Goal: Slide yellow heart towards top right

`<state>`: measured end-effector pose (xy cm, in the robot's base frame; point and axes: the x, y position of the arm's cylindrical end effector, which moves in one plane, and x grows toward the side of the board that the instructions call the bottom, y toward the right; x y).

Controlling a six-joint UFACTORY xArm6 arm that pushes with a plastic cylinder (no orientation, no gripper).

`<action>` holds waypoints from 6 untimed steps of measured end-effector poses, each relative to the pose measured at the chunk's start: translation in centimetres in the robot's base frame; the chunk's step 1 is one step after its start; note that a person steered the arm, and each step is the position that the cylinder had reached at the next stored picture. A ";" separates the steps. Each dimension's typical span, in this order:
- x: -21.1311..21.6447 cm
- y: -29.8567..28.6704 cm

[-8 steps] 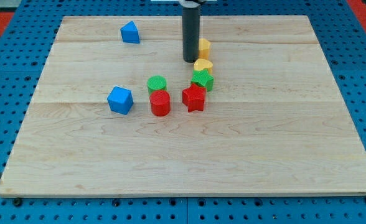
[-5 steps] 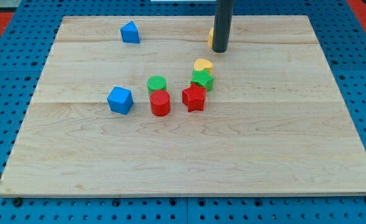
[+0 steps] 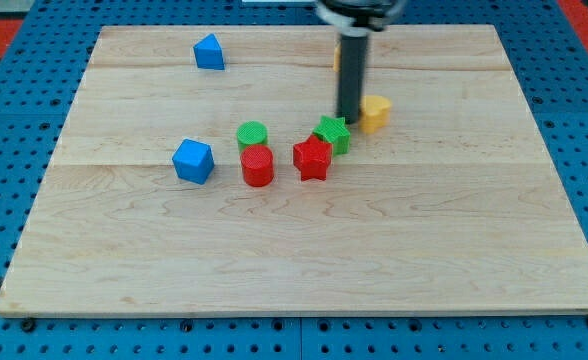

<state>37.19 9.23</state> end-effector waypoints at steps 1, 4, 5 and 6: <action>1.5 4.4; -1.1 8.1; 2.0 9.1; -1.5 9.5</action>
<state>35.74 18.72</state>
